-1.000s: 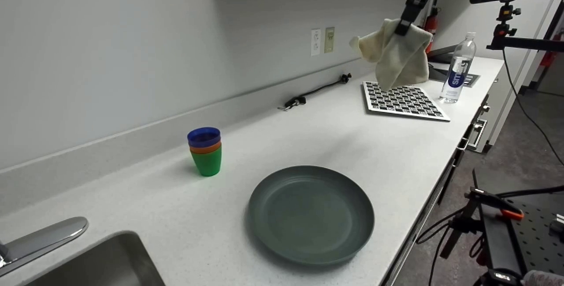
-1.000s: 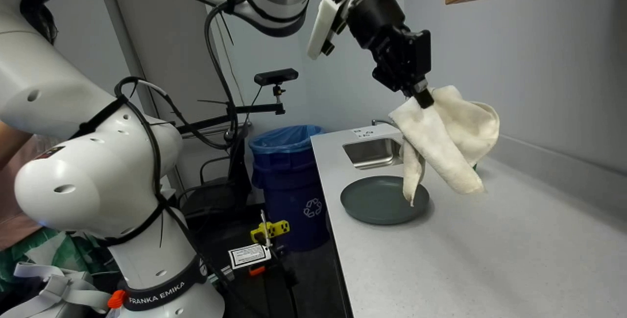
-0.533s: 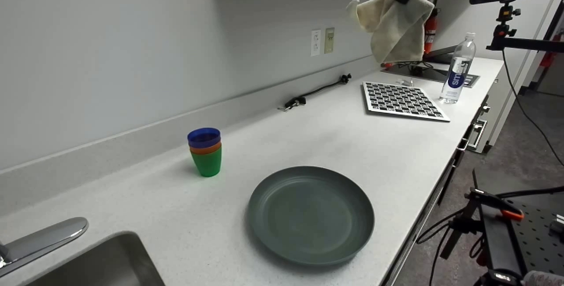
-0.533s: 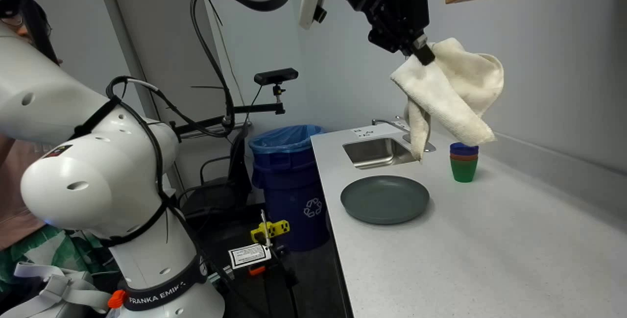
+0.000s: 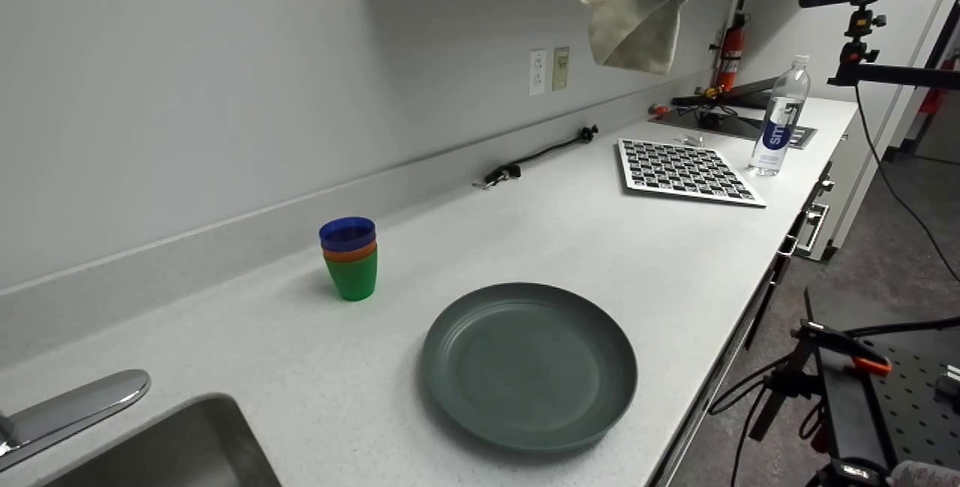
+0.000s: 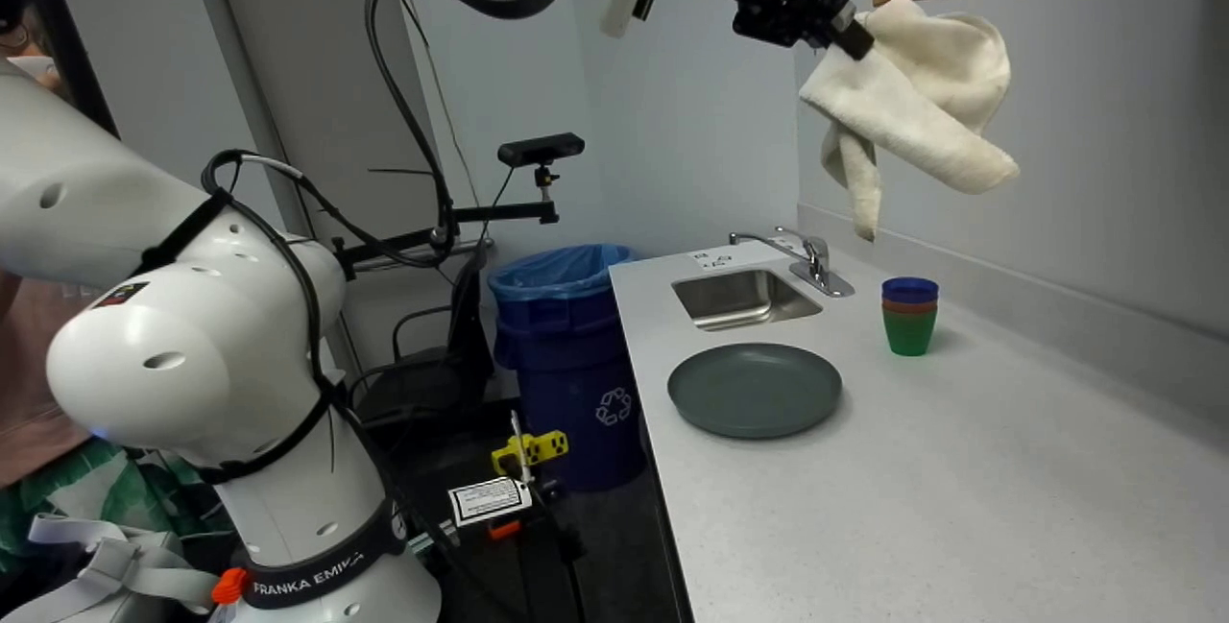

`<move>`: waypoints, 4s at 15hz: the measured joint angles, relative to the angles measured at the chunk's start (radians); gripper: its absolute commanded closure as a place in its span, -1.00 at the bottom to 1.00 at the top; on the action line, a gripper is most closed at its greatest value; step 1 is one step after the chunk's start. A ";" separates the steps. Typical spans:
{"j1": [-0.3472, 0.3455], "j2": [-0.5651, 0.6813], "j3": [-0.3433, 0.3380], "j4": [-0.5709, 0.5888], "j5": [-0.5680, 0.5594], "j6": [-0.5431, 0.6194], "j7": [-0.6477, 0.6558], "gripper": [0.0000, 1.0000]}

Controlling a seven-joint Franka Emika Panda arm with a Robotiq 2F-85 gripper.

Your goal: Use the towel to wipe the top cupboard door

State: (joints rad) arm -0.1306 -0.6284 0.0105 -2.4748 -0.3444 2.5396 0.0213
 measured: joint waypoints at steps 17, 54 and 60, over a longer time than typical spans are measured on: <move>0.000 0.002 -0.009 -0.058 0.037 0.248 0.000 0.97; -0.608 0.126 0.482 -0.047 0.378 1.095 -0.010 0.97; -0.730 0.106 0.544 -0.126 0.378 0.965 -0.045 0.97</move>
State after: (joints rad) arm -0.8610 -0.5227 0.5548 -2.6005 0.0341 3.5049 -0.0235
